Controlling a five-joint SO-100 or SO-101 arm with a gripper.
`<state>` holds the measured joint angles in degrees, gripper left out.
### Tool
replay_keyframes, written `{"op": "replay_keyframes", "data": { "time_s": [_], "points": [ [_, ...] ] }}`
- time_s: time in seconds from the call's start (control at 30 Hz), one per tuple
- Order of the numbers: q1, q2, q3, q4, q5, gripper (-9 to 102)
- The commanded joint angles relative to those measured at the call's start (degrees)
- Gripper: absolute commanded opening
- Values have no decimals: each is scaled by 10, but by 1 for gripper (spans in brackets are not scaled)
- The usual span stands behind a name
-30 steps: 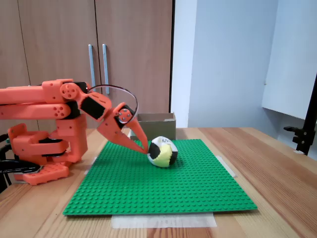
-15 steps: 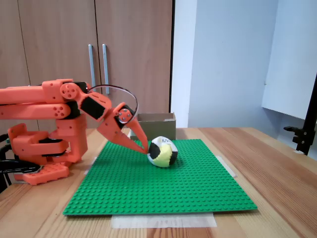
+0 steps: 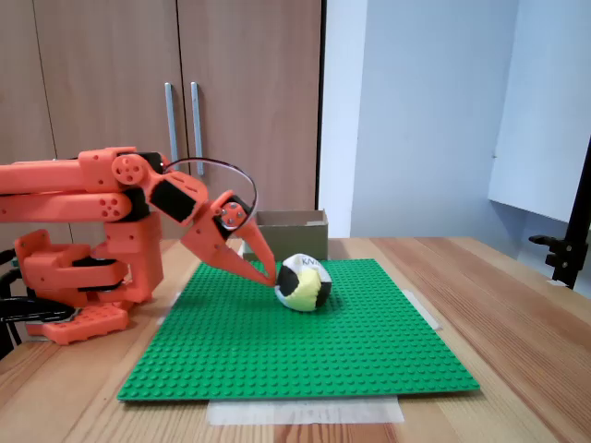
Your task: Pick the ball and put it in the box.
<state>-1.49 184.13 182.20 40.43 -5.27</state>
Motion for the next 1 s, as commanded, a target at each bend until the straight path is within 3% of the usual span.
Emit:
{"op": "replay_keyframes", "data": {
  "time_s": [0.0, 0.67, 0.97],
  "points": [
    [4, 5, 13, -8, -3, -1],
    [6, -5, 1, -7, 7, -1],
    [6, -130, -137, 16, 9, -1]
  ]
}}
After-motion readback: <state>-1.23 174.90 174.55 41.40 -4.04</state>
